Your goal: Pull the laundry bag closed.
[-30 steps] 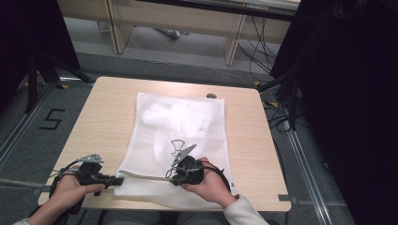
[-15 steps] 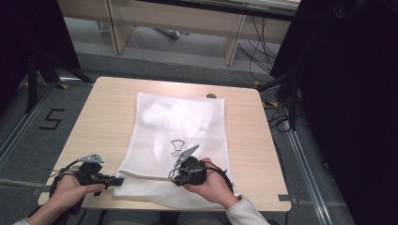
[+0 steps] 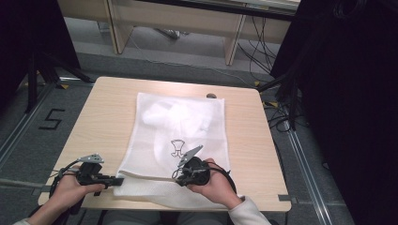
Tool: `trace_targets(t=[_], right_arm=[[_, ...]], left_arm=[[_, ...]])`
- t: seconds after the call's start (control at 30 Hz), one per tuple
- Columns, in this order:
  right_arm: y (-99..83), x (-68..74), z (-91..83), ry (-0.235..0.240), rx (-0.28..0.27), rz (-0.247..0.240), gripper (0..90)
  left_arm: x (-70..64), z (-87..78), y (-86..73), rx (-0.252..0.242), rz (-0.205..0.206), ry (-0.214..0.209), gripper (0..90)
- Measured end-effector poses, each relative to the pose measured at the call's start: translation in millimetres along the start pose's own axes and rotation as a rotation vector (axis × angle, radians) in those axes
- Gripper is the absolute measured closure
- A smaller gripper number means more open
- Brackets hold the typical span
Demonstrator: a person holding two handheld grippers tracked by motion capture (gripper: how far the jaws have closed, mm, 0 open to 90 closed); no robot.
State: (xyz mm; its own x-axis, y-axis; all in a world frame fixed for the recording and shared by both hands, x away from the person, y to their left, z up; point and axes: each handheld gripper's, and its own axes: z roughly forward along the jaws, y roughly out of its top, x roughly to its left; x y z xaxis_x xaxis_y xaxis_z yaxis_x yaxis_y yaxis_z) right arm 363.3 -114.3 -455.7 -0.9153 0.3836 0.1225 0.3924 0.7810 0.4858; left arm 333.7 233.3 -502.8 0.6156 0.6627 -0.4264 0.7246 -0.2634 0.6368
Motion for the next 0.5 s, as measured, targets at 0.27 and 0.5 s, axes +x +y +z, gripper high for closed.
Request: trace_targets(t=[0.27, 0.5], right_arm=[[-3.4, -1.8, -1.7, -0.001, 0.0, 0.007, 82.2], [-5.8, -2.3, -3.6, -0.006, -0.001, 0.01, 82.2]], left_arm=[[0.0, -0.1, -0.1, 0.001, 0.001, 0.0, 85.4], [0.1, -0.1, -0.1, 0.001, 0.0, -0.001, 85.4]])
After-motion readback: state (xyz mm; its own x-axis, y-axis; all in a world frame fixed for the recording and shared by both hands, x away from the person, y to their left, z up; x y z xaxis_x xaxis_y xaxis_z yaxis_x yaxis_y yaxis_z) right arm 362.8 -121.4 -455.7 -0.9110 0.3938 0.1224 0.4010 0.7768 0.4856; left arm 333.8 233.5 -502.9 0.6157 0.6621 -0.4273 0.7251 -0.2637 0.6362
